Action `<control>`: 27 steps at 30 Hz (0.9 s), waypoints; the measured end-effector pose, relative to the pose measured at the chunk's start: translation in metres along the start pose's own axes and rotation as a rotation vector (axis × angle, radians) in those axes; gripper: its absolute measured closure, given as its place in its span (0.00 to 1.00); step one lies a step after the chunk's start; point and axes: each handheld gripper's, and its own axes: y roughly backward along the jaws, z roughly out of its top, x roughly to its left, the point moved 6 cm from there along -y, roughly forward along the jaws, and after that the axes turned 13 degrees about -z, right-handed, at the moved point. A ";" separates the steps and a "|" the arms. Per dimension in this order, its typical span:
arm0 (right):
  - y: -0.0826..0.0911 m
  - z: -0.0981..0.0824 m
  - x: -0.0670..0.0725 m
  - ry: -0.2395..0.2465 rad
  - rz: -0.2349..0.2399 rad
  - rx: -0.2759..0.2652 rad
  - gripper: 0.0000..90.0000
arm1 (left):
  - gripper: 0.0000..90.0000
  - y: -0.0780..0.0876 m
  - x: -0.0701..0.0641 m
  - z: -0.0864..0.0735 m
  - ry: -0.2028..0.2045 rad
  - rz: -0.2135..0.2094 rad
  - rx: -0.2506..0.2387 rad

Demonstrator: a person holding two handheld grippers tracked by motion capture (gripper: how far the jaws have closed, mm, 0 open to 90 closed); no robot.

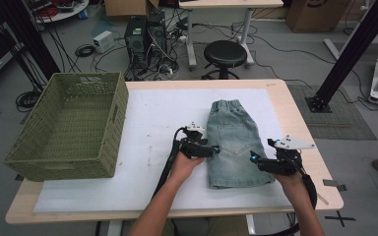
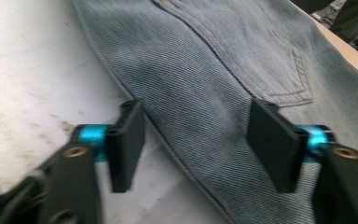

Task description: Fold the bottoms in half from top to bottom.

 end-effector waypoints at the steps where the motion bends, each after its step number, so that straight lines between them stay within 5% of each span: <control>1: 0.000 0.000 0.000 -0.001 -0.001 0.000 0.23 | 0.49 -0.002 -0.001 -0.001 0.007 -0.004 0.002; 8: -0.003 -0.002 -0.004 -0.013 -0.018 0.010 0.24 | 0.76 -0.004 -0.004 -0.002 0.019 -0.019 0.009; 12: -0.011 -0.004 -0.008 -0.029 -0.038 0.036 0.34 | 0.90 -0.004 -0.006 -0.002 0.028 -0.024 0.001; 18: -0.034 -0.015 -0.020 -0.064 -0.060 0.142 0.53 | 0.92 -0.002 -0.008 -0.002 0.012 -0.007 -0.028; 23: -0.048 -0.025 -0.021 -0.100 -0.011 0.213 0.63 | 0.93 0.001 -0.008 -0.002 0.007 -0.013 -0.052; 27: -0.051 -0.030 -0.020 -0.121 0.005 0.219 0.73 | 0.93 0.002 -0.008 -0.003 0.001 -0.017 -0.065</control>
